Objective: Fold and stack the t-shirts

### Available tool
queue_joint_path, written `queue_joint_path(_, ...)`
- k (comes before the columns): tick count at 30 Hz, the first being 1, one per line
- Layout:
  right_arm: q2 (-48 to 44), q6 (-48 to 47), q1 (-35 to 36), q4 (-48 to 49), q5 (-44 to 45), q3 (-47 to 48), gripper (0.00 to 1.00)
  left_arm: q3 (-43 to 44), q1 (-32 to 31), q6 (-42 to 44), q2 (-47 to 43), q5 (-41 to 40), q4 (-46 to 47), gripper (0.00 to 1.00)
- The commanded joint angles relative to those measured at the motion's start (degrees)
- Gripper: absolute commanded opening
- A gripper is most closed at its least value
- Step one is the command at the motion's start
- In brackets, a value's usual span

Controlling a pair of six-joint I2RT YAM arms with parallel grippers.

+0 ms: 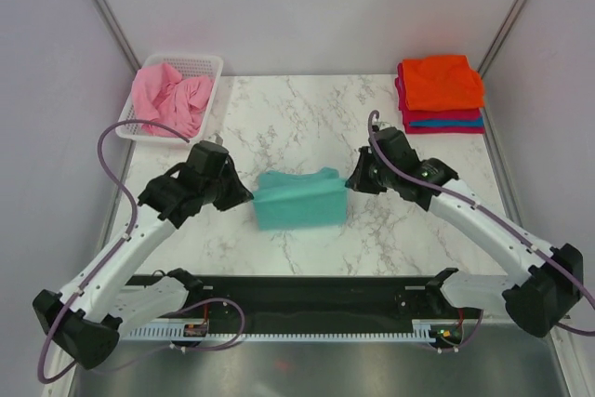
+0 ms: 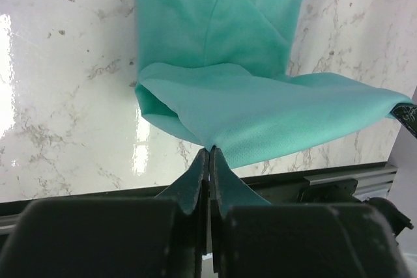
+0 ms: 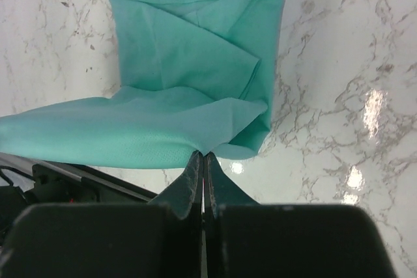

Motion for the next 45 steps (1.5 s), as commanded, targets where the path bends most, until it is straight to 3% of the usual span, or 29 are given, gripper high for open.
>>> queue_joint_path(1,4.3,-5.2,-4.3,2.8,-0.3,4.4,0.0,2.0,5.8,7.7,3.7,3.5,1.5,0.02)
queue_joint_path(7,18.5,-9.4,-9.6,6.0,-5.1,10.0,0.0,6.0,15.3,13.9,18.4,9.5,7.6,0.02)
queue_joint_path(10,26.4,-10.9,-11.3,8.3,-7.6,13.5,0.0,9.4,18.1,15.5,26.3,11.6,10.2,0.02)
queue_joint_path(16,42.1,-13.1,-14.4,9.5,-10.3,23.6,0.0,21.7,21.3,20.6,52.4,15.1,11.6,0.02)
queue_joint_path(19,47.9,-13.6,-15.9,9.6,-11.7,27.6,0.01,26.7,22.6,21.9,58.6,17.7,10.6,0.06)
queue_joint_path(20,48.9,-13.6,-16.2,9.5,-12.4,28.5,0.04,27.2,22.9,21.6,60.8,19.3,10.7,0.08)
queue_joint_path(22,51.3,-13.9,-16.9,9.6,-14.8,30.4,0.29,28.9,23.5,21.3,62.3,20.0,10.4,0.15)
queue_joint_path(23,51.9,-13.9,-17.0,9.6,-15.4,31.9,0.55,29.6,23.6,21.2,62.5,19.8,10.2,0.19)
queue_joint_path(25,52.4,-14.8,-17.6,9.6,-16.5,33.5,0.7,31.5,23.8,21.0,61.7,19.1,8.5,0.34)
queue_joint_path(28,51.1,-16.5,-18.6,7.1,-15.6,38.1,0.83,35.5,23.8,21.2,58.8,17.9,5.7,0.49)
queue_joint_path(32,44.7,-17.1,-19.1,4.5,-13.8,39.2,0.85,41.7,23.5,23.5,54.5,17.5,2.0,0.55)
queue_joint_path(35,35.7,-15.0,-17.8,9.3,-16.0,30.4,0.85,41.3,20.8,24.8,48.1,14.1,1.3,0.59)
queue_joint_path(37,28.6,-13.8,-14.9,12.4,-16.6,20.2,0.85,36.8,16.4,24.2,44.8,12.5,1.5,0.56)
queue_joint_path(40,22.3,-10.3,-10.0,21.9,-18.7,7.7,0.77,25.8,9.5,20.8,37.9,12.8,6.7,0.5)
queue_joint_path(42,20.5,-5.7,-7.8,27.8,-23.2,-0.4,0.6,15.6,5.3,18.4,32.8,14.9,15.1,0.48)
queue_joint_path(45,20.9,0.2,-6.7,41.2,-28.8,-9.9,0.49,3.4,2.3,11.8,29.0,18.6,26.5,0.43)
